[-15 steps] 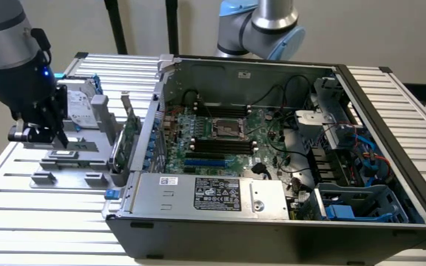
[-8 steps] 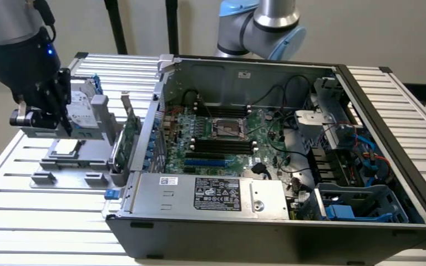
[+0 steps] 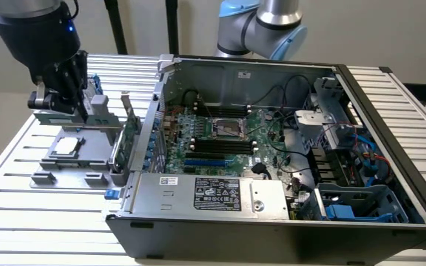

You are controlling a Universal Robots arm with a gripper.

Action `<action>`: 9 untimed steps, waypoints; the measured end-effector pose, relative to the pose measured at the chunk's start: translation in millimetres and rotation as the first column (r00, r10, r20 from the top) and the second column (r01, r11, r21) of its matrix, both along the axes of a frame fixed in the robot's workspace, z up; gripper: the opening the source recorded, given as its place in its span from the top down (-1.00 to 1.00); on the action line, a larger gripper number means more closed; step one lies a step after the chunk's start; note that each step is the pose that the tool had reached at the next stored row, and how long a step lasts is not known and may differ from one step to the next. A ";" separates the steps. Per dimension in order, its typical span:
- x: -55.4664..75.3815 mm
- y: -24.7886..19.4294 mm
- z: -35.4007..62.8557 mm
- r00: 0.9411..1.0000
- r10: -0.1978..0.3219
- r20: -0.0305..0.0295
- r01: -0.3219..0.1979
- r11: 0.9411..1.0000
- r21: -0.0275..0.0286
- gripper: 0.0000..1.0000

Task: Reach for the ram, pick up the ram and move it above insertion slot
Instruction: 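Pick up the ram and move it above insertion slot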

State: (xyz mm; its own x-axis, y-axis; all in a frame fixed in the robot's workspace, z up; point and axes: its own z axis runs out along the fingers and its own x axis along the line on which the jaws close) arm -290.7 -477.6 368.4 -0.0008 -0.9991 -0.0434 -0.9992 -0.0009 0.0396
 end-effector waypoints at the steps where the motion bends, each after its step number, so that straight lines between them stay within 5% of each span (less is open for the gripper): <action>1: 4.5 0.0 3.7 1.000 0.000 -0.001 0.000 1.000 0.002 0.73; 9: 41.0 0.0 18.5 1.000 0.000 -0.001 0.000 1.000 0.026 0.73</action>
State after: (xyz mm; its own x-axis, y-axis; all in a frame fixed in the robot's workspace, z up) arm -249.7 -477.6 386.9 -0.0008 -0.9976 -0.0697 -0.9992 -0.0021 0.0409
